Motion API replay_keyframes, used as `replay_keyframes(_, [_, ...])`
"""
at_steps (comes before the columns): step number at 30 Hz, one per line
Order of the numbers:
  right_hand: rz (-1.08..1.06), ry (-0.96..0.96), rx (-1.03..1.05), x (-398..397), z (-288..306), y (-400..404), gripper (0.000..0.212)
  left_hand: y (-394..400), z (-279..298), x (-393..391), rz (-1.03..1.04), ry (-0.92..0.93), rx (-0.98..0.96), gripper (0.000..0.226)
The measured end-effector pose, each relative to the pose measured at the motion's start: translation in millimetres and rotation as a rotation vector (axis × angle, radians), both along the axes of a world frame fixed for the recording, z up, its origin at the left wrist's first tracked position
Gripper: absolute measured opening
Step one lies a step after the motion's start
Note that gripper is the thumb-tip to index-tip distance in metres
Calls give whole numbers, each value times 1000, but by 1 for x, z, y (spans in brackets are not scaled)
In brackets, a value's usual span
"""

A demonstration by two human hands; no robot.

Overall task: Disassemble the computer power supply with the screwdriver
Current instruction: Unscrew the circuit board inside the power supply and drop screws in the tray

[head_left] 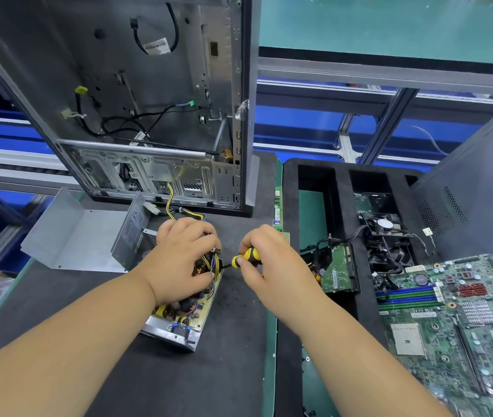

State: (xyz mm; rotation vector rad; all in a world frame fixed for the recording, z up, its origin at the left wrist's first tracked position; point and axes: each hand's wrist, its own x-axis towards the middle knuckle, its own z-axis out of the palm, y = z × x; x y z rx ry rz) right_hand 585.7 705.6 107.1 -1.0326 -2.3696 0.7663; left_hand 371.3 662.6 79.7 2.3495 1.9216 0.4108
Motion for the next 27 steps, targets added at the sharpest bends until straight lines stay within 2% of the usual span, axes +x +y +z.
replay_keyframes(16, [-36, 61, -21, 9, 12, -4, 12, -1, 2, 1, 1, -6, -17, 38])
replay_keyframes(20, [-87, 126, -17, 19, 23, -1, 15, 0, 6, 1, -5, -17, -48, 41])
replay_keyframes(23, [-155, 179, -33, 31, 34, 4, 18, 0, 11, 2, 9, -47, -95, 55])
replay_keyframes(25, [-205, 220, -39, 37, 40, 9, 18, 0, 15, 7, 24, -50, -63, 61])
replay_keyframes(27, [-244, 293, -78, 43, 47, 12, 19, 6, 21, 16, 19, -23, -16, 56])
